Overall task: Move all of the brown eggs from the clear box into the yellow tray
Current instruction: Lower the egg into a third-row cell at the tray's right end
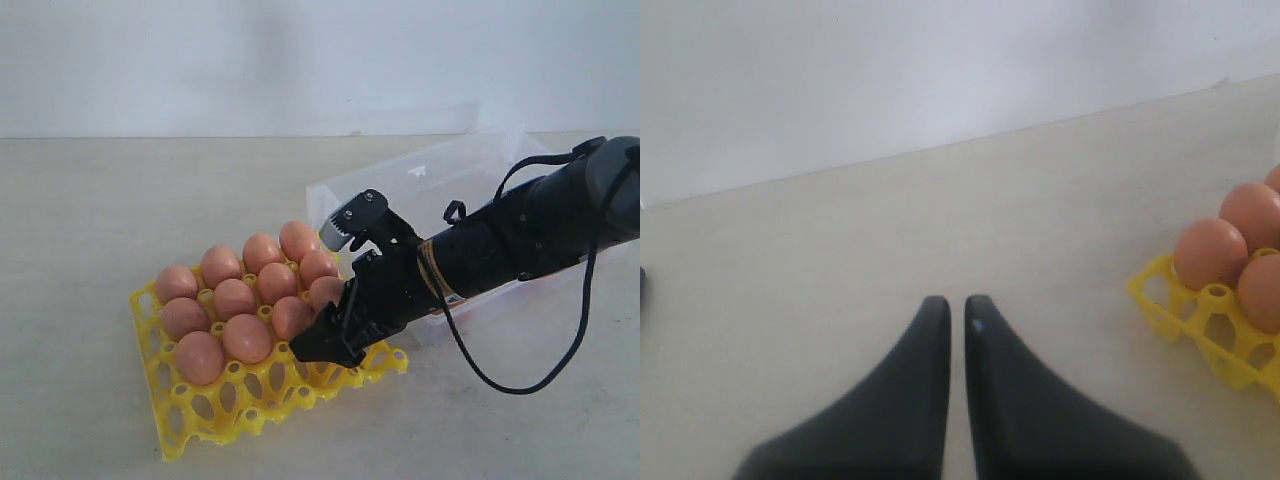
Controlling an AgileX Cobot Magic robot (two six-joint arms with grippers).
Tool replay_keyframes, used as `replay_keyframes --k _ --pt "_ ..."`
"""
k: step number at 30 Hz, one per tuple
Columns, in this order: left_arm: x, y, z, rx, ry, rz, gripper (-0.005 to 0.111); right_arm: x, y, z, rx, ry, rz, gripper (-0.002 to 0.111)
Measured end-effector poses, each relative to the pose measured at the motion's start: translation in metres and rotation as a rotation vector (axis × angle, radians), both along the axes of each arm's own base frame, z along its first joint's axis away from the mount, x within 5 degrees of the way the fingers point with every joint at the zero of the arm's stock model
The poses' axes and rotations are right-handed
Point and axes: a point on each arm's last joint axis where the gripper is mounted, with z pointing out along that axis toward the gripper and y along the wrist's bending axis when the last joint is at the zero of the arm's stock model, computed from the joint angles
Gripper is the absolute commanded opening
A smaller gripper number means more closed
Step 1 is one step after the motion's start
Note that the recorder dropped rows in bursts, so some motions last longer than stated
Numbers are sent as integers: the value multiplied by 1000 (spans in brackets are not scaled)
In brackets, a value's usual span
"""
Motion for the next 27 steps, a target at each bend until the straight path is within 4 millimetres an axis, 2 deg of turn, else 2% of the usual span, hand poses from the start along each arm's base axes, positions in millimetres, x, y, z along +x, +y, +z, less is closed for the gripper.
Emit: replay_keyframes --k 7,15,27 --pt "0 0 0 0 0 0 4 0 -2 7 -14 -24 -16 76" --pt "0 0 0 0 0 0 4 7 -14 32 -114 -158 -115 76" --pt "0 0 0 0 0 0 4 8 -15 33 -123 -165 -131 76"
